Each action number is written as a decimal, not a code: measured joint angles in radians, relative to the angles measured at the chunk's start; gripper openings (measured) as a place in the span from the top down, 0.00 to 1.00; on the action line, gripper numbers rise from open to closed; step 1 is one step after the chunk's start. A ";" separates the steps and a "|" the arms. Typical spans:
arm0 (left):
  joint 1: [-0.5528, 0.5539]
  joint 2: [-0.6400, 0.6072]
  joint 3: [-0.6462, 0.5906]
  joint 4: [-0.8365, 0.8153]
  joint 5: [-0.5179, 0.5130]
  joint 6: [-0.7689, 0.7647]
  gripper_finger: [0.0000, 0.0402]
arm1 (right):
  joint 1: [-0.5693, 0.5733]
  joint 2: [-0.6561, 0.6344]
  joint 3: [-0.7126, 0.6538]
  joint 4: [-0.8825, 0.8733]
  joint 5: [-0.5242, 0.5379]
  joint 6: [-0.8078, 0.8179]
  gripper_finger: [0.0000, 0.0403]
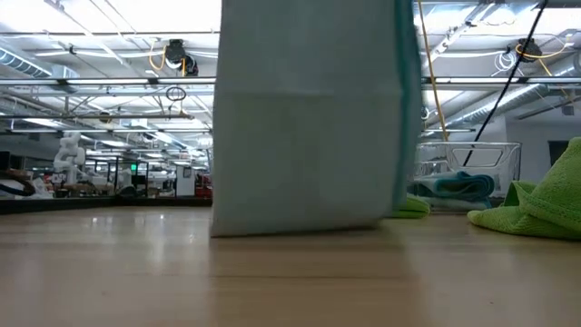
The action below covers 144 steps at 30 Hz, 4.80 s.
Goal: Fold microfiber towels
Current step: Fold the blue microfiber towel
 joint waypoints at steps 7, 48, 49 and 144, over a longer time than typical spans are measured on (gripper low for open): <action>-0.090 -0.002 -0.225 0.155 0.041 -0.149 0.99 | 0.096 0.161 0.000 0.007 -0.029 0.004 1.00; -0.063 -0.039 -0.556 1.132 0.330 0.160 0.98 | 0.097 0.134 0.001 -0.070 -0.197 -0.026 1.00; -0.068 -0.040 -0.548 1.113 0.333 0.164 0.98 | 0.099 0.115 0.002 -0.077 -0.183 -0.035 1.00; 0.035 -0.101 -0.576 0.315 0.172 0.049 0.47 | 0.022 0.135 -0.236 -0.017 0.106 0.346 0.64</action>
